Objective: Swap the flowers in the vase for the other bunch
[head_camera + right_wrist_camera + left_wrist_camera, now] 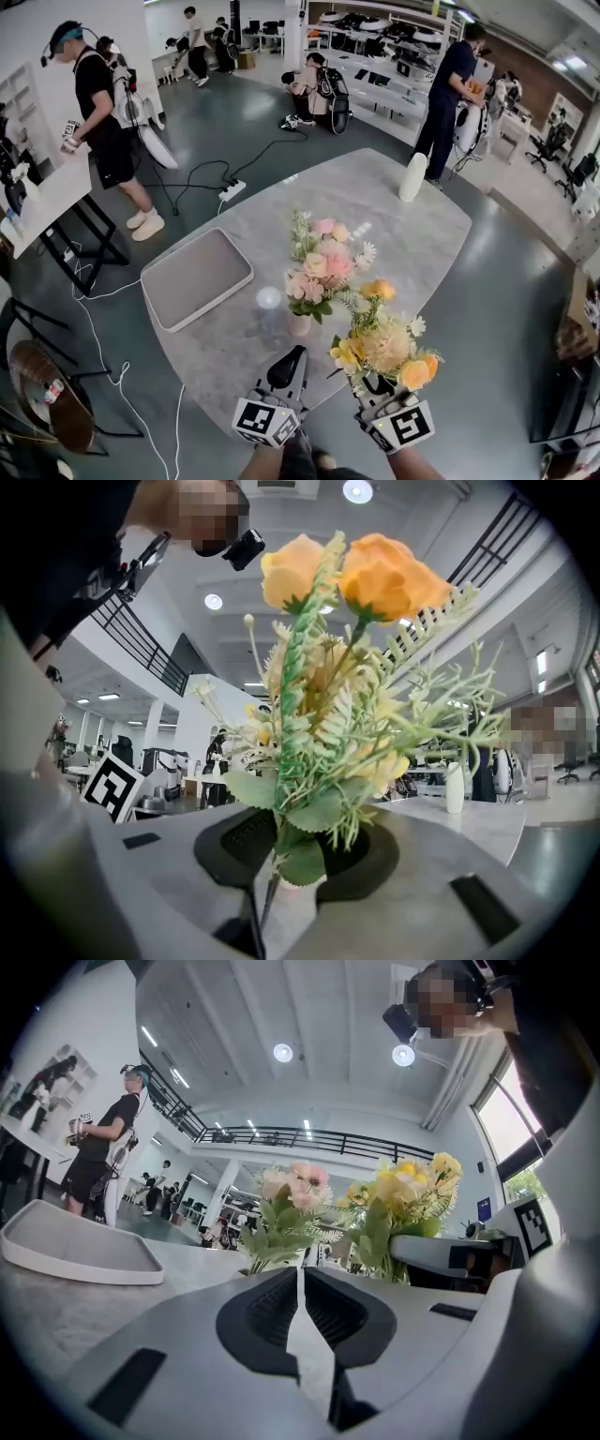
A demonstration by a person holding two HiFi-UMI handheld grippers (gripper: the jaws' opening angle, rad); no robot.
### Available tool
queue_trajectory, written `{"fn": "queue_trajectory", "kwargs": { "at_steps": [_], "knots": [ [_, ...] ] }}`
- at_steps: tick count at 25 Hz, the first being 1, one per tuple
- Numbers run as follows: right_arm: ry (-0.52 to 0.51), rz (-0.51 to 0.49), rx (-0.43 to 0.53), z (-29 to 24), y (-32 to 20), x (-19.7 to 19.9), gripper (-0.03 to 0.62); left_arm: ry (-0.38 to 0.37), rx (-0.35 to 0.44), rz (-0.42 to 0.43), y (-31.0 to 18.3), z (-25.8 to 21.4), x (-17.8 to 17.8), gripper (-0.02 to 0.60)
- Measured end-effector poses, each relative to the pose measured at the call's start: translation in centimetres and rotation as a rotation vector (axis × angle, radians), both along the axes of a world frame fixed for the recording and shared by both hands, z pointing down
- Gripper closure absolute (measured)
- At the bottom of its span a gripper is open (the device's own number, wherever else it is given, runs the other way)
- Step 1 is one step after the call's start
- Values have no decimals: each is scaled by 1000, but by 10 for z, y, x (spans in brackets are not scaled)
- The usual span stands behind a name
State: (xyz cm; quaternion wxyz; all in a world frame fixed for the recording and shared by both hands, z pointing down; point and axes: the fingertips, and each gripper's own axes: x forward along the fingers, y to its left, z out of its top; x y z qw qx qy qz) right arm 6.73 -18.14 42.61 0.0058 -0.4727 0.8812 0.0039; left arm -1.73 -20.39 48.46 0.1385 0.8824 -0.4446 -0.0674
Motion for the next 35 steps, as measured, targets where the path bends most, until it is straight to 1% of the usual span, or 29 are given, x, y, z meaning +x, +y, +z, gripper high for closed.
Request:
{"fn": "queue_trajectory", "kwargs": {
  "at_steps": [5,7,10,13,15,20,22,25,27,35],
  "knots": [
    [76,58,22,0,-9,-2,470,-34,19,-36,-18,6,-1,554],
    [64,76,28,2,-12,-2,470,-42,29,-48,-27,8,-4,505],
    [48,119,41,5,-16,-2,470,-58,41,-56,-39,10,-4,452],
    [60,143,41,9,-20,-2,470,-90,50,-56,-49,12,-2,415],
    [67,154,38,11,-21,0,470,-104,55,-55,-54,12,1,401],
    [86,206,31,11,-26,5,470,-116,56,-69,-69,9,0,383],
    [90,249,20,12,-30,6,470,-125,55,-78,-74,10,0,380],
    [81,331,22,19,-37,21,470,-134,55,-92,-77,13,8,376],
    [78,359,19,22,-44,26,470,-144,58,-99,-81,15,11,374],
    [73,366,12,18,-72,21,470,-171,68,-96,-105,4,6,370]
  ]
}}
